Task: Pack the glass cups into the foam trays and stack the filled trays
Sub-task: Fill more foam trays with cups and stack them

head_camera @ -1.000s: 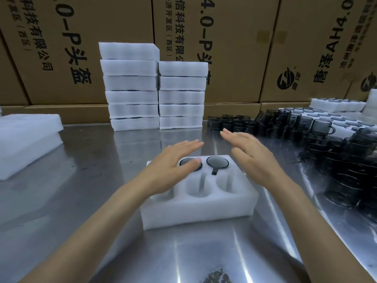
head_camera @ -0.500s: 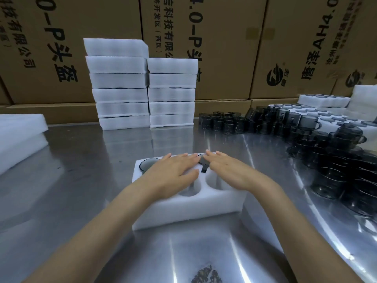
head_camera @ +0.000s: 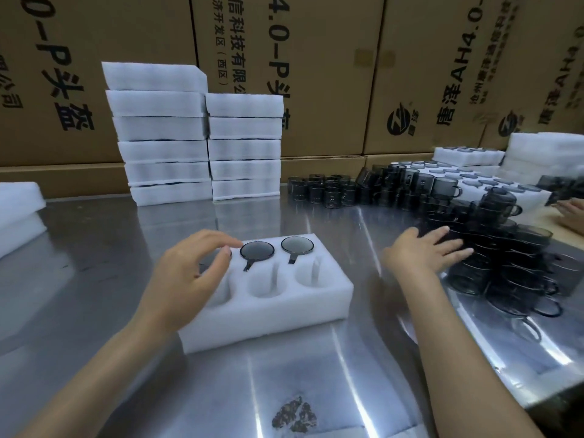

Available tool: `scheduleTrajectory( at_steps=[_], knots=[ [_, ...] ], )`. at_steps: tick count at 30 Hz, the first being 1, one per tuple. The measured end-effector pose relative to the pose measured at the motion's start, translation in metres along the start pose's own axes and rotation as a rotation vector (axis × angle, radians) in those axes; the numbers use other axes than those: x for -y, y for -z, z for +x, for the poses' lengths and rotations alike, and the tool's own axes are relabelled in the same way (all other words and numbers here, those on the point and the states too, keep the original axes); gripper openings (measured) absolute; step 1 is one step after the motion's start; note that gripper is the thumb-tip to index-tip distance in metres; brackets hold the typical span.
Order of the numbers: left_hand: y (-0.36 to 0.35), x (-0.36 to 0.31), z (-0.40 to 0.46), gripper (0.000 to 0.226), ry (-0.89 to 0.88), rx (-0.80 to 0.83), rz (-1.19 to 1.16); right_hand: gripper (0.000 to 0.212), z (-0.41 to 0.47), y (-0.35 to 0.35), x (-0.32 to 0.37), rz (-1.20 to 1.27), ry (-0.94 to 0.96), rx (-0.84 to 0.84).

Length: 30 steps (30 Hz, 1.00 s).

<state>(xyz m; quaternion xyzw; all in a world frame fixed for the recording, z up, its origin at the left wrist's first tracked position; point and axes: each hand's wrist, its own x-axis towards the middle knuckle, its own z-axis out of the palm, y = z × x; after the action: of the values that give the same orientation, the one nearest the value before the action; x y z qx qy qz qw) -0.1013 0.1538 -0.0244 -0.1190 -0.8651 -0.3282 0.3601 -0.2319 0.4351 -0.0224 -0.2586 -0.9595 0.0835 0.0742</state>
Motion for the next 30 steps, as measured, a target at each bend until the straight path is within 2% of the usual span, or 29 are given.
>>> scheduleTrajectory(
  at_steps=[2,5,8,10,14,19,24,27,30],
  knots=[
    [0.001,0.002,-0.003,0.016,0.046,-0.008,-0.040,0.058,0.003,-0.002,-0.002,-0.012,-0.017,0.026],
    [0.000,0.002,-0.005,0.023,0.129,0.025,-0.092,0.057,0.001,-0.006,0.000,0.041,0.046,0.025],
    [-0.001,0.000,-0.006,0.026,0.166,0.050,-0.130,0.055,-0.001,-0.005,0.002,0.034,0.111,-0.041],
    [0.000,0.000,-0.007,0.026,0.172,0.043,-0.134,0.055,0.001,-0.003,0.000,0.010,0.065,-0.059],
    [0.001,0.001,-0.008,0.026,0.210,0.017,-0.170,0.056,0.002,-0.003,-0.005,-0.002,-0.012,0.007],
    [0.001,0.000,-0.009,0.028,0.258,0.021,-0.208,0.045,-0.003,-0.008,-0.001,0.092,0.141,-0.099],
    [0.003,-0.001,-0.009,0.027,0.267,0.017,-0.195,0.047,-0.012,-0.013,0.011,0.349,0.440,-0.149],
    [0.005,0.002,-0.009,0.027,0.262,0.004,-0.204,0.034,-0.015,-0.015,0.016,0.422,0.425,-0.168],
    [0.008,0.007,-0.012,0.030,0.249,-0.006,-0.210,0.033,-0.013,-0.016,0.015,0.342,0.380,-0.086]
  ],
)
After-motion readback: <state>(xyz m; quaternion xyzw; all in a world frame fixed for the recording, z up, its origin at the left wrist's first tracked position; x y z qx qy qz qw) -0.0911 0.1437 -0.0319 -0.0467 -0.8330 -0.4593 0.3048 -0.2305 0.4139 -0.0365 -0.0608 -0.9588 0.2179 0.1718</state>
